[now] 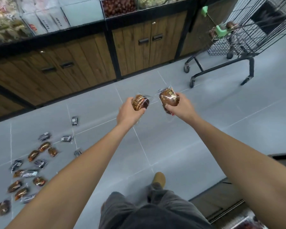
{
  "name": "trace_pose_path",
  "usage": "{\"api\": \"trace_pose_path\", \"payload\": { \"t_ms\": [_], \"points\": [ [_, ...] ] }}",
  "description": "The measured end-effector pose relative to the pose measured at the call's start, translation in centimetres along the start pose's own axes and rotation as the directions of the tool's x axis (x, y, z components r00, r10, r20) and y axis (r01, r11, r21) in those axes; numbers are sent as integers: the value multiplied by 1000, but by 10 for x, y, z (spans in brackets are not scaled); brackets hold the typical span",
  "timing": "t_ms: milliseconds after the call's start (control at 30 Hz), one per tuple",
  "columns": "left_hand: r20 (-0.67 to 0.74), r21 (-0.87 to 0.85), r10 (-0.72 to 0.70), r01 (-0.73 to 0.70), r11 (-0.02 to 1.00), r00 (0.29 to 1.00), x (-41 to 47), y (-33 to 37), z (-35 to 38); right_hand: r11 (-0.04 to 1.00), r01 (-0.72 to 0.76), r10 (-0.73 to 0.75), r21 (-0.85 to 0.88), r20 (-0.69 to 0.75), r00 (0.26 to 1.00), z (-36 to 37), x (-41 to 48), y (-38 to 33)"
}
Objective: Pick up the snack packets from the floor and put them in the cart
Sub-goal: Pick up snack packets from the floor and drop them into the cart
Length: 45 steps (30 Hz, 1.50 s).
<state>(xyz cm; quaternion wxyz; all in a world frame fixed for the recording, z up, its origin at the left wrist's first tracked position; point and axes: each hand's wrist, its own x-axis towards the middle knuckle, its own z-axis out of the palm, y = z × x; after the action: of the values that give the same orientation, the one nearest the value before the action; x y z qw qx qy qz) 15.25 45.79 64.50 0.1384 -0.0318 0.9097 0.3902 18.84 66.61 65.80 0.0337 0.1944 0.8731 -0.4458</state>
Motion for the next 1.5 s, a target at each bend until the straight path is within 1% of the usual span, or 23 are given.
{"api": "trace_pose_path", "payload": {
  "t_ms": [233, 400, 567, 833, 1000, 1133, 1233, 1333, 1500],
  "points": [
    [77, 73, 50, -56, 996, 996, 37, 81, 68, 998, -54, 57, 43, -76, 996, -79, 47, 48],
    [136, 105, 81, -96, 990, 987, 94, 138, 108, 995, -92, 96, 43, -101, 990, -127, 93, 72],
    [186, 124, 157, -181, 976, 970, 174, 201, 158, 991, -127, 132, 48, -130, 983, -173, 173, 95],
    [280, 112, 208, -248, 962, 937, 322, 330, 227, 978, -200, 208, 56, -217, 954, -264, 330, 111],
    [339, 101, 251, -300, 949, 907, 378, 401, 269, 968, -243, 253, 70, -283, 925, -318, 396, 129],
    [366, 123, 283, -348, 930, 886, 416, 457, 310, 956, -277, 293, 97, -306, 906, -367, 441, 156],
    [358, 133, 280, -345, 929, 891, 448, 502, 347, 955, -280, 296, 95, -324, 899, -410, 480, 182],
    [357, 106, 257, -312, 944, 898, 479, 548, 387, 953, -270, 302, 140, -330, 894, -459, 525, 213],
    [330, 108, 195, -242, 964, 924, 517, 628, 447, 943, -277, 319, 184, -264, 910, -536, 600, 255]
  ]
}}
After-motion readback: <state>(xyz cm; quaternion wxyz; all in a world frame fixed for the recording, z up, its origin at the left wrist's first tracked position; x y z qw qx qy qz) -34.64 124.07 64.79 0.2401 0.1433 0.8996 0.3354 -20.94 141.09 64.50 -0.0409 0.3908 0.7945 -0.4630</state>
